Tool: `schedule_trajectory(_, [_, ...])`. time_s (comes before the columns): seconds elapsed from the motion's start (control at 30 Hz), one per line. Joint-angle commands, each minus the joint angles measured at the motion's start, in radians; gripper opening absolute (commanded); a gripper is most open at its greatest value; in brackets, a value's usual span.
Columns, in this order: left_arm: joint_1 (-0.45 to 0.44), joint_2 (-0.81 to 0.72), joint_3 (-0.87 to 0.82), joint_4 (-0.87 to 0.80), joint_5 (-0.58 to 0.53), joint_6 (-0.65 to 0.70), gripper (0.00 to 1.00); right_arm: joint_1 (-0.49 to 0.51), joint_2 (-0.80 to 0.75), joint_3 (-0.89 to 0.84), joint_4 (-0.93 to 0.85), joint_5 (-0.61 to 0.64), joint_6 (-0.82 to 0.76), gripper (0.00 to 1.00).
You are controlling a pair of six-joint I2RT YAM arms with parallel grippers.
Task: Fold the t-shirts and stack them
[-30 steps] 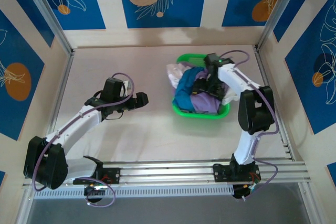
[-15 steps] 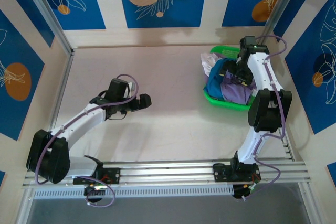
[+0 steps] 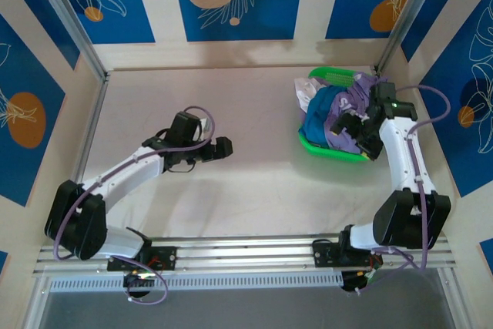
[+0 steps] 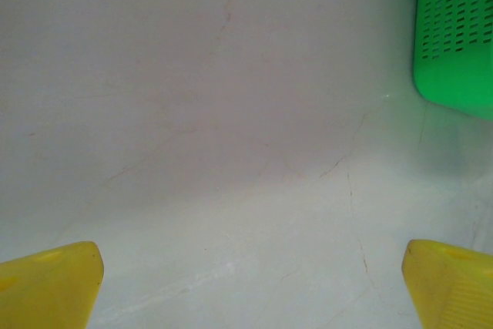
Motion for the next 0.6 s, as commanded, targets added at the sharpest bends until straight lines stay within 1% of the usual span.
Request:
schedule_trajectory(0.0, [-0.026,0.027,0.056,-0.015,-0.019,0.004,0.99,-0.072,-0.015,-0.084,0.078,-0.117,0.019,0.99])
schedule_trajectory(0.17, [-0.053,0.048,0.074,-0.008,-0.036,-0.007,0.99,-0.173,0.017,-0.121,0.153,-0.248,-0.022,0.99])
schedule_trajectory(0.43, [-0.072,0.076,0.083,0.0,-0.047,-0.014,0.99,-0.259,0.128,-0.082,0.247,-0.288,-0.069,0.99])
schedule_trajectory(0.57, [-0.072,0.086,0.106,-0.009,-0.041,-0.009,0.99,-0.267,0.167,-0.035,0.263,-0.26,-0.068,0.99])
